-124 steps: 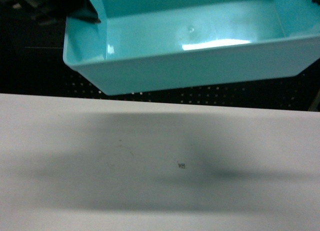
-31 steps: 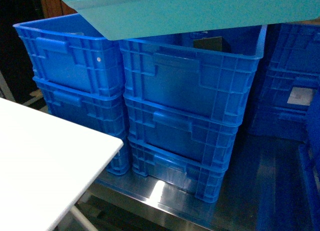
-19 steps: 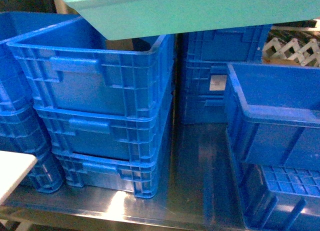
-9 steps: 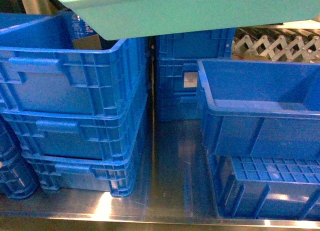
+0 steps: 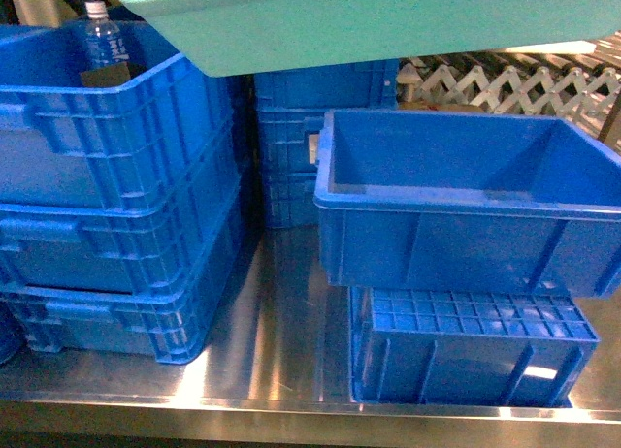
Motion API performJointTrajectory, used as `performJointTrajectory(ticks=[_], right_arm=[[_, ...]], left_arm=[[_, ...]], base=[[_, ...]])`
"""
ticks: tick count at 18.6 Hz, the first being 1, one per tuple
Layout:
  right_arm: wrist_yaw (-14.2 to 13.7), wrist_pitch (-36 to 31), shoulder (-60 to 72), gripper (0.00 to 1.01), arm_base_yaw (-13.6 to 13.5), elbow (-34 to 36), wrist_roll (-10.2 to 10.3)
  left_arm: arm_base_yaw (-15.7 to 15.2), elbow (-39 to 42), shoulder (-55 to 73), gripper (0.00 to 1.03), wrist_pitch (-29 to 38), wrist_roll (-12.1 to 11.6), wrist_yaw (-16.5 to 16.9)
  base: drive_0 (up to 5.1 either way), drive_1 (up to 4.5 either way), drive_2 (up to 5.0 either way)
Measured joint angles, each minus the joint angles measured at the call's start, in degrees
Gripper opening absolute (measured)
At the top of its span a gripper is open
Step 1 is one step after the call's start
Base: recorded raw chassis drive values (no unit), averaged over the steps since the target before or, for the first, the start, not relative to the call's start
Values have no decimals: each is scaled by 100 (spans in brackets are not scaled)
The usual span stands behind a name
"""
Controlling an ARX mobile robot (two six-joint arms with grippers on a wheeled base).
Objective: Stack blue boxes stably on right
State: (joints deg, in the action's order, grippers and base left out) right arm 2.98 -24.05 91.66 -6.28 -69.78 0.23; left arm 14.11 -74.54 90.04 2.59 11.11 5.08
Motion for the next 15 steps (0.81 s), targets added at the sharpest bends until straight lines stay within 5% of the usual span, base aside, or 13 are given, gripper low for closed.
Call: performJointTrajectory(ticks=[15], right_arm=[[0, 24, -9, 7, 7, 4, 0]], left_arm=[[7, 0, -2, 2, -15, -2, -2]], base=[[445, -108, -336]])
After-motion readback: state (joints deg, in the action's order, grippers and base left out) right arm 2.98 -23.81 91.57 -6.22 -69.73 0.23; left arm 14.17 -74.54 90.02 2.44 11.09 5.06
